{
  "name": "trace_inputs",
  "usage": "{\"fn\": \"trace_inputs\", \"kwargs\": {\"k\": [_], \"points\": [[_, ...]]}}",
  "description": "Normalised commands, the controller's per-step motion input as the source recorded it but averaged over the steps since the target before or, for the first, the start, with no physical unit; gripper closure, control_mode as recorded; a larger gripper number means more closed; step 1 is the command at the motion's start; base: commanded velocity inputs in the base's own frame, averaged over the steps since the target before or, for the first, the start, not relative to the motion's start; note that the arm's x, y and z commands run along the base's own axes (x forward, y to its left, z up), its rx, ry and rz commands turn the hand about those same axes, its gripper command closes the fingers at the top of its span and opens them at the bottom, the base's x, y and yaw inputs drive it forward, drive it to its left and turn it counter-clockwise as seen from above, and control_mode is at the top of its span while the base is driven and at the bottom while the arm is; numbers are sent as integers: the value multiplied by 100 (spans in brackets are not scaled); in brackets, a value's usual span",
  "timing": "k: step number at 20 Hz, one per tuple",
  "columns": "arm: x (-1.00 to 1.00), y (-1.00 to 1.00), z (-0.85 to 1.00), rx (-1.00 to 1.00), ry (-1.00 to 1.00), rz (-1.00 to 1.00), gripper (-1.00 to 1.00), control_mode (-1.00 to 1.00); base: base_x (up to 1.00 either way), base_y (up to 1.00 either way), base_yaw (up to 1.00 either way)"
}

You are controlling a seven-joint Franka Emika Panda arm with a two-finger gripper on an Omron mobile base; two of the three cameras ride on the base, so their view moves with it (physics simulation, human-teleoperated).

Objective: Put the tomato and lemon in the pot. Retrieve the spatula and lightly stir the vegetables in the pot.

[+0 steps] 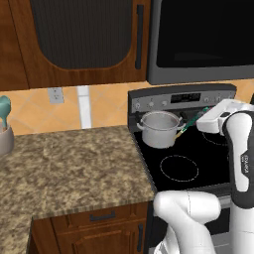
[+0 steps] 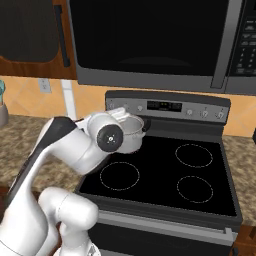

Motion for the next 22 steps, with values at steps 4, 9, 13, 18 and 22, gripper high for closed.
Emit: {"fn": "trace_inputs", "kwargs": {"k": [4, 9, 13, 18, 22], "points": [[6, -12, 18, 40, 1, -17, 100, -100, 0, 0, 0], [47, -27, 8, 34, 3, -20, 100, -100, 0, 0, 0], [61, -21, 0, 31, 12, -21, 100, -100, 0, 0, 0], [69, -4, -26, 26, 24, -21, 100, -100, 0, 0, 0], [62, 0, -10, 25, 17, -17, 100, -100, 0, 0, 0]]}}
